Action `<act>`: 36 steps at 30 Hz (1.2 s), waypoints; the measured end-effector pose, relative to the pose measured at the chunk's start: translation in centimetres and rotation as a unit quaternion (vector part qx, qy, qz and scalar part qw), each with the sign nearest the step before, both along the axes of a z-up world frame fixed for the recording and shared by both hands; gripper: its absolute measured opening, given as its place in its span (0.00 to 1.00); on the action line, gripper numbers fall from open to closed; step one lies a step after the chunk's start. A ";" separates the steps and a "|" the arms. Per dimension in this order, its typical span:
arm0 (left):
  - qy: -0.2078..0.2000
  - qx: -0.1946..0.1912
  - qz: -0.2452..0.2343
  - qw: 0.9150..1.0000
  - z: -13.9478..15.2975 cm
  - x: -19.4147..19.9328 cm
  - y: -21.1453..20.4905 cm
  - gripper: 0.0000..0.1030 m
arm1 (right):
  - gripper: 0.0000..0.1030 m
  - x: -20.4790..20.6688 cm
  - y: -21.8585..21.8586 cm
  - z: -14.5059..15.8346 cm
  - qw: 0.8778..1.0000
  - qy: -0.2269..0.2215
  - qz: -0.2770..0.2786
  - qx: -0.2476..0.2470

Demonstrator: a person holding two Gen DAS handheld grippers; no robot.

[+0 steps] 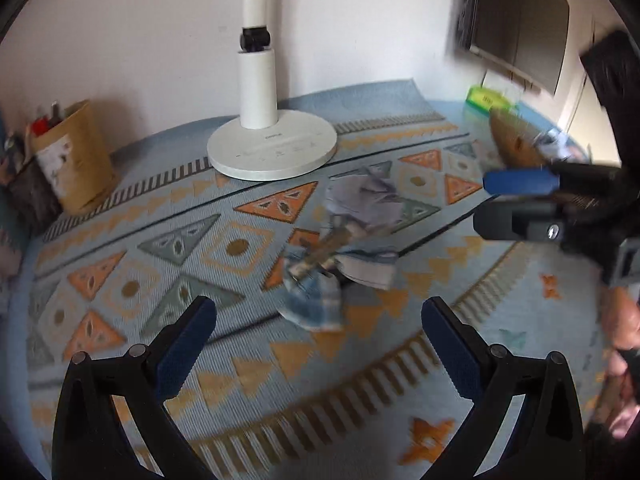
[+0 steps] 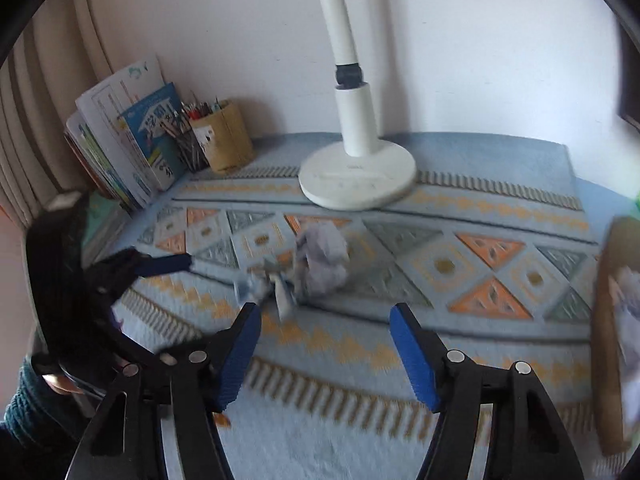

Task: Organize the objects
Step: 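Grasp the plaid cloth with hair clip with the left tool while the right tool grasps a paper ball, then lift and carry the cloth and paper ball toward the golden bowl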

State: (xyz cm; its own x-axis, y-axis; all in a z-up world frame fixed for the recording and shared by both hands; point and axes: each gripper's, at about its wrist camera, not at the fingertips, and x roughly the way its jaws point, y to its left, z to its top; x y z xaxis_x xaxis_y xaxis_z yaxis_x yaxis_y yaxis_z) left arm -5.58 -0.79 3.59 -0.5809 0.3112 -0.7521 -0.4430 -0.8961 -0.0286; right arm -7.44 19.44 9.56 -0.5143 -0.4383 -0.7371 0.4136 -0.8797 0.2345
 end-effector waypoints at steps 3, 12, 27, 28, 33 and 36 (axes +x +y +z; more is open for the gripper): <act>-0.012 0.008 -0.016 1.000 -1.1 -2.2 0.3 0.99 | 0.64 -3.1 -0.9 -1.5 0.999 -0.042 -0.005 -0.020; -0.042 -0.020 -0.087 0.995 -2.6 -3.6 3.6 0.85 | 0.37 -7.4 -2.8 -4.5 0.996 -0.078 0.017 -0.037; -0.060 0.072 -0.007 0.996 0.3 1.2 3.3 0.28 | 0.37 1.8 4.4 0.5 0.998 -0.008 -0.054 -0.041; -0.064 0.081 0.014 0.994 0.5 2.3 3.2 0.28 | 0.37 3.1 4.7 0.5 0.998 0.007 -0.064 -0.017; -0.027 0.026 0.092 0.995 -0.7 6.4 4.4 0.31 | 0.38 8.4 5.6 -0.5 0.988 0.112 -0.089 0.065; -0.054 0.057 0.100 0.992 -2.1 7.0 4.5 0.31 | 0.38 8.3 6.0 -2.8 0.994 0.064 -0.075 0.038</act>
State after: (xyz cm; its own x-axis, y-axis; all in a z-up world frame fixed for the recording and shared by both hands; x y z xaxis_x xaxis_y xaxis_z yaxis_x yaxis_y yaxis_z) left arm 1.39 3.69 1.45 -0.5572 0.2857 -0.7797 -0.2464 -0.9535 -0.1733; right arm 0.87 25.46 6.73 -0.6618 -0.2961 -0.6887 0.2992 -0.9467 0.1195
